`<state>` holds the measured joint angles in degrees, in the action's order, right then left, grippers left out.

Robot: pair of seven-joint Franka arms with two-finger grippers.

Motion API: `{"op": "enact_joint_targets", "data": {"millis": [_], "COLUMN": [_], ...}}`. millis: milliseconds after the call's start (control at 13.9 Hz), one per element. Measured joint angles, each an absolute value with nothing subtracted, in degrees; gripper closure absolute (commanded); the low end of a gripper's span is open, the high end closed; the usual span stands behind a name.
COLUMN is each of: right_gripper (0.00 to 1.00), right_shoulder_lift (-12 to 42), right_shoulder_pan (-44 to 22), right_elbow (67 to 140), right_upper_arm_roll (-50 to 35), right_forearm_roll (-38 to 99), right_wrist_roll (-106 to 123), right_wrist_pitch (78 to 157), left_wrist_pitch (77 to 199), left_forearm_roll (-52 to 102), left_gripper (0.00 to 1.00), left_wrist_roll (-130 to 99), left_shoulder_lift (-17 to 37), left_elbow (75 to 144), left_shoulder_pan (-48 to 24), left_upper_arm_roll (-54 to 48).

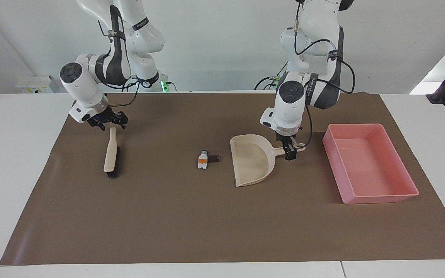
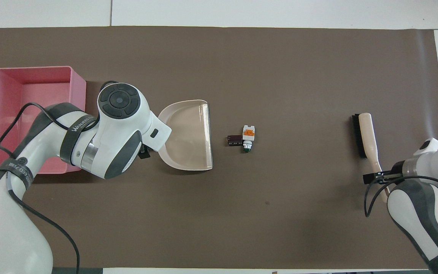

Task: Clean e-waste and dump in bin

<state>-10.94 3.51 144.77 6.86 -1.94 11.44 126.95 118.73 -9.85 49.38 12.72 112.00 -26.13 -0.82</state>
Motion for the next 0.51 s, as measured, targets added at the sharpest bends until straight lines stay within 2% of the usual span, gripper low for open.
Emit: {"op": "enact_joint_targets", "data": {"millis": [361, 505], "right_gripper": [1.00, 1.00], "right_shoulder_lift": [-11.1, -11.2], "right_shoulder_pan": [3.5, 3.5], "right_elbow": [144.8, 144.6], "right_upper_arm_roll": [6.9, 6.9], "right_forearm_roll": [-1.9, -1.9], "right_wrist_roll": [11.3, 11.3], "right_wrist_pitch": [126.4, 125.7], "left_wrist_pitch": [119.2, 119.2], "left_forearm_roll": [-12.0, -12.1], "left_gripper": [0.01, 0.06], "left_wrist_roll": [46.5, 45.9], "left_shoulder_lift": [13.9, 13.9], "left_elbow": [113.2, 113.2], "left_shoulder_pan": [-27.3, -27.6], "left_upper_arm_roll": [-0.9, -0.9]}}
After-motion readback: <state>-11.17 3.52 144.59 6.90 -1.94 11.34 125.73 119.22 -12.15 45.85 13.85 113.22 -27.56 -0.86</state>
